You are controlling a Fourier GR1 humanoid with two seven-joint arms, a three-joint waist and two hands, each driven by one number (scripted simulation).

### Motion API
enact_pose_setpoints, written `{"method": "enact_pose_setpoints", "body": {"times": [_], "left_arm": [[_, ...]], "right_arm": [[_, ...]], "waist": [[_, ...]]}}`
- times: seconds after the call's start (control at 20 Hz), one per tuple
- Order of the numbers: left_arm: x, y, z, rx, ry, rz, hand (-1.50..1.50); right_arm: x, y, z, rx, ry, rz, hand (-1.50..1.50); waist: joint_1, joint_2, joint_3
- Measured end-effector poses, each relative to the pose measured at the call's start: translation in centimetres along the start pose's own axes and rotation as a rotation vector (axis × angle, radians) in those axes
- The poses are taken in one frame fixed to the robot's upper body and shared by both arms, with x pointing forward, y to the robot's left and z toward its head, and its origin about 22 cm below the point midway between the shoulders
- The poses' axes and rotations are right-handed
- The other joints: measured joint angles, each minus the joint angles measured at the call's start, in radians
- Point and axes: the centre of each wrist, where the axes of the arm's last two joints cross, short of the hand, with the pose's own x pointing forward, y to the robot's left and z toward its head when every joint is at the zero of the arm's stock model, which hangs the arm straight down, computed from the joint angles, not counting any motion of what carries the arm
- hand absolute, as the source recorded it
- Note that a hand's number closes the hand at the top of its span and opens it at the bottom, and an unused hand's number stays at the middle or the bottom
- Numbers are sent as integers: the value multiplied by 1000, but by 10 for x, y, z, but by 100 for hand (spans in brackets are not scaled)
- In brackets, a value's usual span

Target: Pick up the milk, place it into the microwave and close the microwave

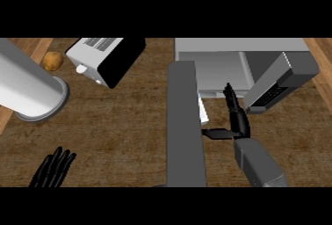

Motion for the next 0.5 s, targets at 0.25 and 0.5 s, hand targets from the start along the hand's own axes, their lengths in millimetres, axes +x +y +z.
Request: {"method": "enact_pose_setpoints", "body": {"times": [0.25, 0.5], "left_arm": [[-3, -14, -12, -89, 27, -15, 150], [-4, -28, -37, -149, 35, -47, 150]], "right_arm": [[-4, -11, 30, 5, -11, -26, -150], [-1, -33, 62, -29, -27, -93, 150]], "waist": [[-13, -4, -1], [-19, -4, -1]]}}
